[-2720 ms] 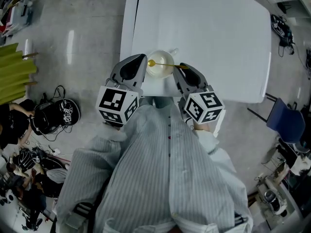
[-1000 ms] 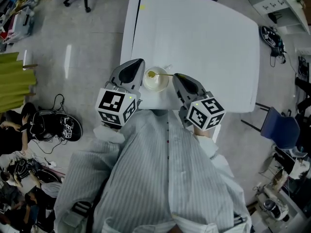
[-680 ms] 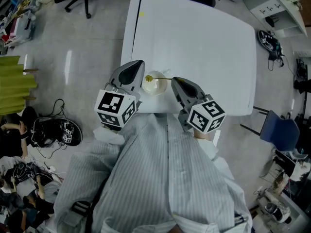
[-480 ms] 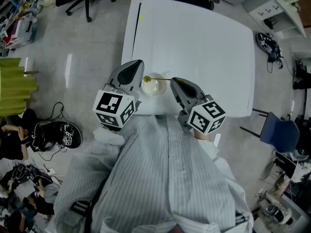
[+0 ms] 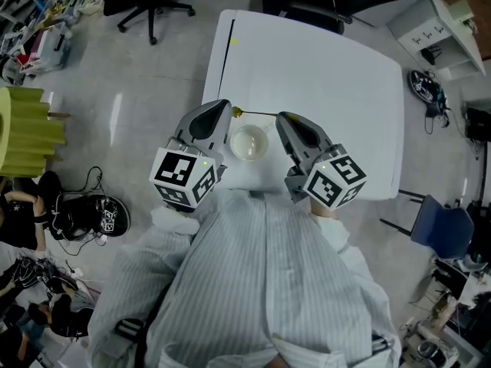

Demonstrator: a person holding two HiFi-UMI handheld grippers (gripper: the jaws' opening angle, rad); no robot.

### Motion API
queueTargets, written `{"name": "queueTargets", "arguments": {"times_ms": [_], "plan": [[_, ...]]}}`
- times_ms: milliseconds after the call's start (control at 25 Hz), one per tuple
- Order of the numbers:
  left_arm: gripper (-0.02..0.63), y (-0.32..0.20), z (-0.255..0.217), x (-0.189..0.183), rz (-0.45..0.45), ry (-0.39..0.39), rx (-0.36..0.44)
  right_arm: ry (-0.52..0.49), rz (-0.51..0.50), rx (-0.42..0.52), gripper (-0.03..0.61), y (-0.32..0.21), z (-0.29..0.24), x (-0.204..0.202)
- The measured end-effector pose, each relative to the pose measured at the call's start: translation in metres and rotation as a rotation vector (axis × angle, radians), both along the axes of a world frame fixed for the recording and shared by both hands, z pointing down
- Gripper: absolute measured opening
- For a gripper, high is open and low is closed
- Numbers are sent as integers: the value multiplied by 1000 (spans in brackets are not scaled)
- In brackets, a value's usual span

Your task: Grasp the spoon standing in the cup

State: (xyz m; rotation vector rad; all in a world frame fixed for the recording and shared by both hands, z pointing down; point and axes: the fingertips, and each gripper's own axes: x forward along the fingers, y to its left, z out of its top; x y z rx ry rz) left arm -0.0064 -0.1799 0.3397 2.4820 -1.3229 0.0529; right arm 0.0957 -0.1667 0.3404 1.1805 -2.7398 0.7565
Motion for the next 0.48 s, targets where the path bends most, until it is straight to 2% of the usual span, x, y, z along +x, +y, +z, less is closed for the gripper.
{"name": "queueTargets", "arguments": {"times_ms": [480], "plan": [[8,13,-25,1,-5,9,48,-67,-4,158,12,-19,-60,-9]]}}
